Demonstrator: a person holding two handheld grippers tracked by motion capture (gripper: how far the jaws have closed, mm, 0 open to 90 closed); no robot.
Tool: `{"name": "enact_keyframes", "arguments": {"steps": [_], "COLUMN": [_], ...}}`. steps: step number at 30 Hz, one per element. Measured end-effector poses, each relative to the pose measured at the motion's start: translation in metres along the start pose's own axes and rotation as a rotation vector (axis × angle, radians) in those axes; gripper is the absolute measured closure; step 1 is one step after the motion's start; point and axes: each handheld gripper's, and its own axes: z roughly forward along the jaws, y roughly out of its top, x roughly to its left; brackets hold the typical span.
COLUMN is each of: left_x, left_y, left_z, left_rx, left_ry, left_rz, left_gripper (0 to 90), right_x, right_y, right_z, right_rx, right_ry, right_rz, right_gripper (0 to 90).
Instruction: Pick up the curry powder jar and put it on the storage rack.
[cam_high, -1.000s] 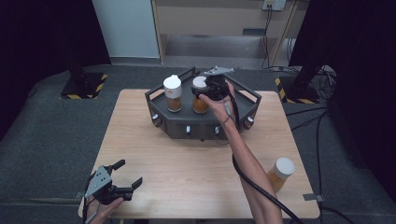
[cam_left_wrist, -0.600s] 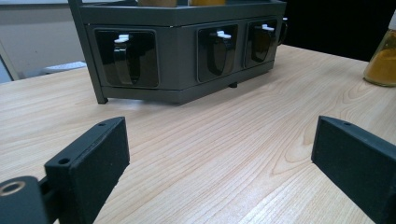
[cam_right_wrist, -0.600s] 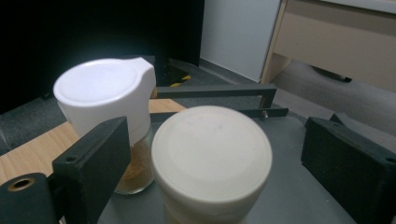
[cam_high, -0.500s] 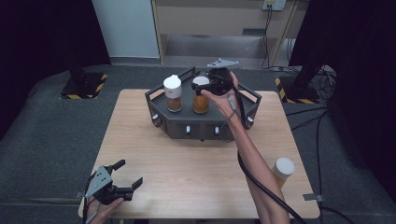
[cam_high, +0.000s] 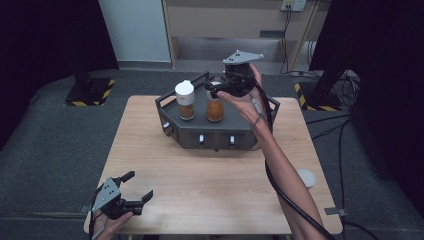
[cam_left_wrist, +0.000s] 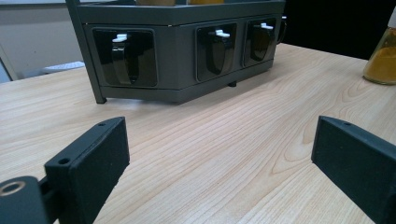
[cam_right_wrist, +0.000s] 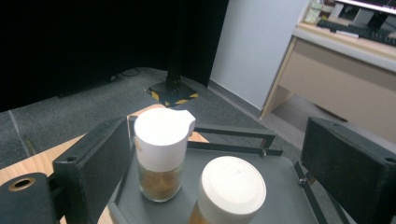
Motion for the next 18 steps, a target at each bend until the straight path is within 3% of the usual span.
{"name": "enact_keyframes", "arguments": {"steps": [9,18], "left_x": [0.0,0.0], "left_y": [0.0,0.0], "left_z": [0.0,0.0], "left_rx": [0.001,-0.001], "left_ry": [0.0,0.002], "left_rz": [0.003,0.002], "left_gripper": [3.2,3.2], "right_x": [0.007,0.011], "right_y": [-0.002,-0.025], "right_z": [-0.041,-0.086], "right_rx": [-0.043,-0.093], "right_ry": [0.031,0.049], "right_rz": [-0.03,-0.05], "right_gripper": [8.5,8.5]}}
